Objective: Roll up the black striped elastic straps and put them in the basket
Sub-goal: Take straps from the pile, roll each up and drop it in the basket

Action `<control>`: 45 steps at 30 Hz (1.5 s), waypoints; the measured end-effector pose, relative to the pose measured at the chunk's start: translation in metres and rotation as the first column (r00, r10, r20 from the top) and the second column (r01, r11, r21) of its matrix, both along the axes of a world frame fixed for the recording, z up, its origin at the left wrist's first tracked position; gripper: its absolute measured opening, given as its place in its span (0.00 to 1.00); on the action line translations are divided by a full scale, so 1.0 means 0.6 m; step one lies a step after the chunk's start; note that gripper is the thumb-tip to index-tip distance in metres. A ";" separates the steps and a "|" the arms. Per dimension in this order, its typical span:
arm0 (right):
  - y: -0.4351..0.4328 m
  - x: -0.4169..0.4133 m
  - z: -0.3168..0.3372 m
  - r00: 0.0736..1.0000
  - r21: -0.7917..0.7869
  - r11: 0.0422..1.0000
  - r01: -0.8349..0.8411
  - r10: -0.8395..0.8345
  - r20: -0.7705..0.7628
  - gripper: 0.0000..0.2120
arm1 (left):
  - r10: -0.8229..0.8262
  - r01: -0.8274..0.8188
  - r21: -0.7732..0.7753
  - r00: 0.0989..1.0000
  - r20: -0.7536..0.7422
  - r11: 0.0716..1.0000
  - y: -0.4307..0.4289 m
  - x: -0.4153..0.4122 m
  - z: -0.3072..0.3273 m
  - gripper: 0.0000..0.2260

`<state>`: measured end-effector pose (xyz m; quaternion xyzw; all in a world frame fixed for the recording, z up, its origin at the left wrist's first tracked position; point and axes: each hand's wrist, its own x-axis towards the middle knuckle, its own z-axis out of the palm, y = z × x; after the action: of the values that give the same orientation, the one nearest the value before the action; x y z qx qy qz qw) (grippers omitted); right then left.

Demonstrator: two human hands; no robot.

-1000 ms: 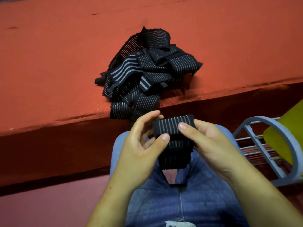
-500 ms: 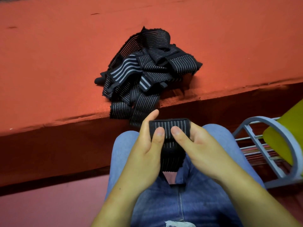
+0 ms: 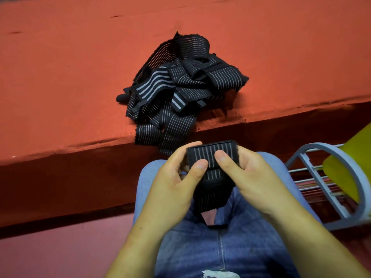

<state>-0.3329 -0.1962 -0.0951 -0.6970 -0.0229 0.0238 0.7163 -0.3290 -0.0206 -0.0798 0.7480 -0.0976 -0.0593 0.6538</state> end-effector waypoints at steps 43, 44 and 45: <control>-0.011 0.000 0.004 0.995 0.093 0.995 -0.044 0.052 -0.087 0.15 | 0.042 -0.043 -0.154 0.999 -0.011 0.987 -0.004 -0.009 0.010 0.21; -0.010 -0.001 0.004 0.995 0.084 0.995 -0.050 0.057 -0.079 0.14 | 0.053 -0.055 -0.162 0.998 -0.015 0.985 -0.005 -0.008 0.011 0.21; -0.010 -0.002 0.004 0.995 0.067 0.996 -0.059 0.064 -0.070 0.13 | 0.067 -0.068 -0.163 0.998 -0.013 0.984 -0.005 -0.007 0.012 0.22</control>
<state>-0.3338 -0.2020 -0.0929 -0.6711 -0.0191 0.0704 0.7378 -0.3330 -0.0235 -0.0725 0.6945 -0.0741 -0.0318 0.7149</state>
